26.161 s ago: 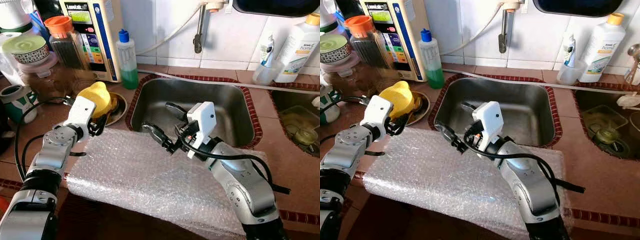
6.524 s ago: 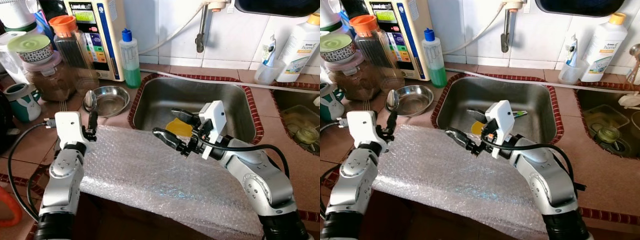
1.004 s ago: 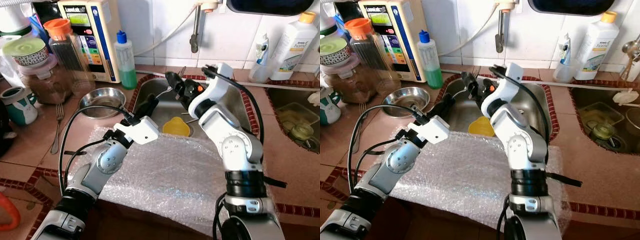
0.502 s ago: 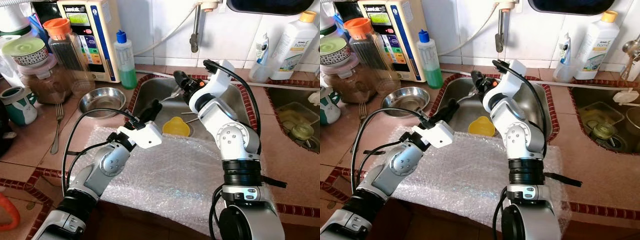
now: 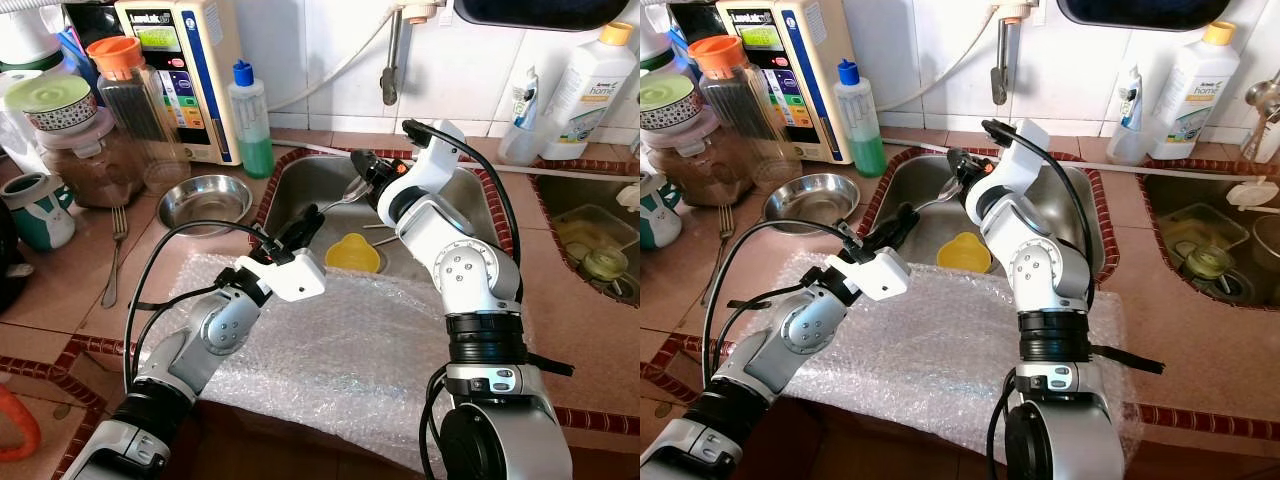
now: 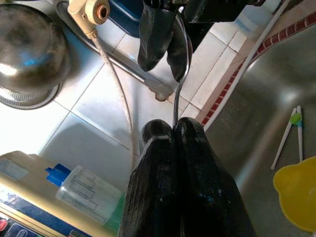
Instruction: Kitchen organization
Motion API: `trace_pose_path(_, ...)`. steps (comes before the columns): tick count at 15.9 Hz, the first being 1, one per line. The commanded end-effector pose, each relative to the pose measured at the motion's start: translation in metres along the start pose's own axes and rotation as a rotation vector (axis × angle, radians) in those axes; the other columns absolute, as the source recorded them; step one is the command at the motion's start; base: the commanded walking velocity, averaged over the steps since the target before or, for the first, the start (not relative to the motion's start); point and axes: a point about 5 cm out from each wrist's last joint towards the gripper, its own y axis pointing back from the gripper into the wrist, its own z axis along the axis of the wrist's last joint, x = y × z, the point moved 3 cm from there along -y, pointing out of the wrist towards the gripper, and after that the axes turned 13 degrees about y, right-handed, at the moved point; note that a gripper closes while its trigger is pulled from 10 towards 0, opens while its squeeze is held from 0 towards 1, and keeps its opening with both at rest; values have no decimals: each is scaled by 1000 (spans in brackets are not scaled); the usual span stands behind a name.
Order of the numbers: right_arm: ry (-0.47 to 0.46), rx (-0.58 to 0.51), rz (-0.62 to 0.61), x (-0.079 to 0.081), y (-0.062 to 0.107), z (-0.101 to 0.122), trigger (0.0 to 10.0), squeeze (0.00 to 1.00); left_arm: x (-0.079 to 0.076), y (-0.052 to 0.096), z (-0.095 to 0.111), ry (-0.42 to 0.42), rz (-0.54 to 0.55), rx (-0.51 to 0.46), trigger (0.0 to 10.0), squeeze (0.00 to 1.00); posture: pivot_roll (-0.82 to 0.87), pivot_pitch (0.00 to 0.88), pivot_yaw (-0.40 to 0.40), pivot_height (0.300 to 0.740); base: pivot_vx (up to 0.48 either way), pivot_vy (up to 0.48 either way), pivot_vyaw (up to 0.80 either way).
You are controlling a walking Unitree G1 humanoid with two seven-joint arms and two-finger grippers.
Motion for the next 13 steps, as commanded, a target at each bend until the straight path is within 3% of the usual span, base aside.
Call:
trace_pose_path(1, -22, 40, -80, -18, 1, -7, 0, 0, 20, -2, 7, -20, 98, -42, 8431, 0, 33, 27, 70, 740, 0, 0, 0)
trace_pose_path(2, -25, 40, -80, -19, 1, -6, 0, 0, 22, -2, 6, -33, 109, -35, 9961, 0, 33, 27, 70, 740, 0, 0, 0)
trace_pose_path(9, -91, 31, -91, -19, 0, -5, 0, 0, 29, -2, 4, -78, 181, -21, 10000, 0, 35, 31, 75, 740, 0, 0, 0)
trace_pose_path(13, -123, 17, -113, -22, -1, -2, 0, 0, 27, -1, 0, -40, 176, -3, 10000, 0, 36, 32, 77, 740, 0, 0, 0)
